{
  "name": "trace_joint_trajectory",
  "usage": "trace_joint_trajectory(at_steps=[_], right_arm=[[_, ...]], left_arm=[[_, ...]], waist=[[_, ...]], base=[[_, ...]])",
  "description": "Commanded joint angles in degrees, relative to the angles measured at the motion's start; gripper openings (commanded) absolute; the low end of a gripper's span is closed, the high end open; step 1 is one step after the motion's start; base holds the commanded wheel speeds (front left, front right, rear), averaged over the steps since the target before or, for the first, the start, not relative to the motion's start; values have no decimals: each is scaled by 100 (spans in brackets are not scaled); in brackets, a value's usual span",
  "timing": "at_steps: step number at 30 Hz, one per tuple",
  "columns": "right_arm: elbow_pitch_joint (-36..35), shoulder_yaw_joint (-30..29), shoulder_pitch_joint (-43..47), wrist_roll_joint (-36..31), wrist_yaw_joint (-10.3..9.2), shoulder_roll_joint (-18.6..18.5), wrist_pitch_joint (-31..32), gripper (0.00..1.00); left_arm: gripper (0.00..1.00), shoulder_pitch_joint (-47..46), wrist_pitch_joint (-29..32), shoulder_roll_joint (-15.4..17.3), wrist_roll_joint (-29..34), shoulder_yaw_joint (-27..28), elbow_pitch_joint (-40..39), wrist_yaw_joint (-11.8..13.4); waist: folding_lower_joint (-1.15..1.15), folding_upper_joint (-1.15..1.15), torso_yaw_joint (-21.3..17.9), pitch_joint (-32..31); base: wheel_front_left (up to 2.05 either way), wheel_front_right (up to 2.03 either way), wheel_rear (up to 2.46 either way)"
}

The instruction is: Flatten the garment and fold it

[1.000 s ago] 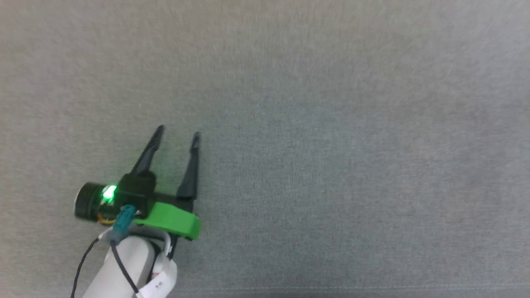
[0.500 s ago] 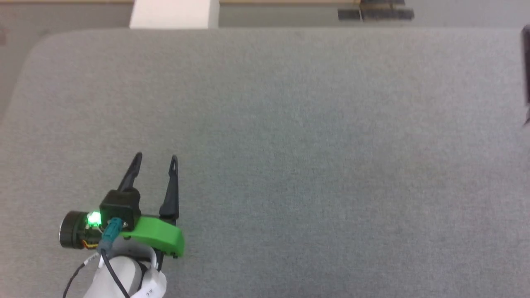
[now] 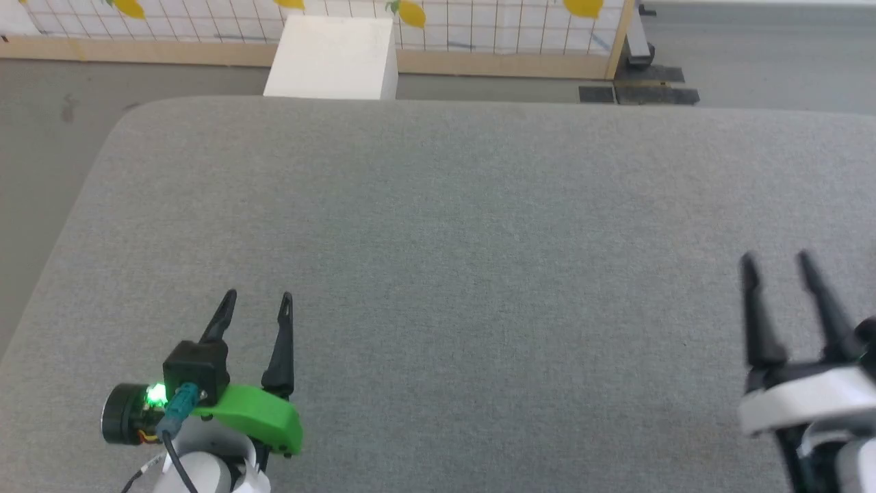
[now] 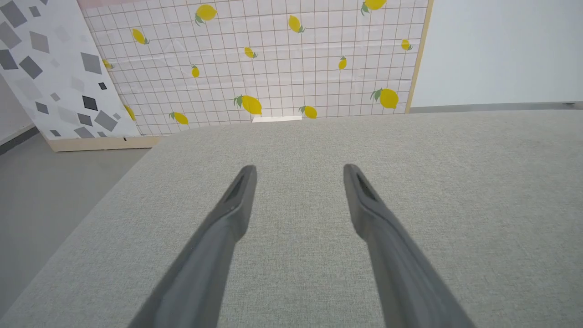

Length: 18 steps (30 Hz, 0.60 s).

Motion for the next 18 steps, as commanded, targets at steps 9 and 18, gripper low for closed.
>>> trace_joint_trajectory(at_steps=[9, 18], right_arm=[[-110, 319, 647, 310, -8, 196, 161, 100], [-159, 326, 738, 199, -8, 244, 178, 100]], left_arm=[[100, 274, -72, 35, -152, 1, 63, -32], [100, 252, -20, 51, -235, -108, 74, -170]], waist=[[0, 0, 103, -120], [0, 0, 140, -104]], base=[[0, 0, 0], [0, 0, 0]])
